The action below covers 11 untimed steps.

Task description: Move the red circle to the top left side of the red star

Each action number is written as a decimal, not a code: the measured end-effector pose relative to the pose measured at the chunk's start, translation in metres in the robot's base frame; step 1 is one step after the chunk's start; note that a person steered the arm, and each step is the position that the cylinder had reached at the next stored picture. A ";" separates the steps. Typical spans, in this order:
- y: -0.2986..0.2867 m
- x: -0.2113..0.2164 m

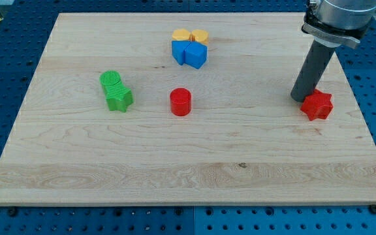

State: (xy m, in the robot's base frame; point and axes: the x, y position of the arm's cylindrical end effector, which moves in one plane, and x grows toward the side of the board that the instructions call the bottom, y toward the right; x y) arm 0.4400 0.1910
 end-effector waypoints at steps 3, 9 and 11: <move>-0.056 0.003; -0.251 0.046; -0.213 0.022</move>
State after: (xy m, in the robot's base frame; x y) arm 0.4615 -0.0223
